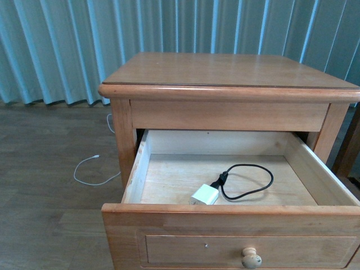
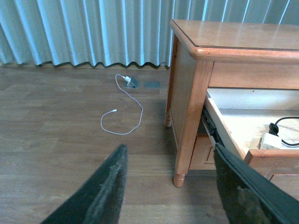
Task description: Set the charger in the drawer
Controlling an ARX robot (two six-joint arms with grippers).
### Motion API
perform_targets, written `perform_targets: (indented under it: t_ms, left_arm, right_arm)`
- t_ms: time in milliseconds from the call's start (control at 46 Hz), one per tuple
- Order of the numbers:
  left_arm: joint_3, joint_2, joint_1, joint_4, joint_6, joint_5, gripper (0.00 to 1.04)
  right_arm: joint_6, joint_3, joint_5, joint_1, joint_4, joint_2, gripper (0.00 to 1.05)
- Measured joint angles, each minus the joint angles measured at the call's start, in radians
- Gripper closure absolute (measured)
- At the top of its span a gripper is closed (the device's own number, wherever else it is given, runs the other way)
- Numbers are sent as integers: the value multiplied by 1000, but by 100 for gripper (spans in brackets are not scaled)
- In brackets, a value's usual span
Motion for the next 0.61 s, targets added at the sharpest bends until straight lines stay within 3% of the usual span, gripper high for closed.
perform_targets:
  t_ms: [131,261,609]
  left_arm:
    - [0,0,0,0,0,0,22]
    - [0,0,0,0,1,0,5]
    - [0,0,0,0,0,0,6]
  right_arm:
    - [55,67,-25,21,-122,132,8]
    - [102,101,-17,71,-134,258,8]
    - [233,189,76,236,24,635,8]
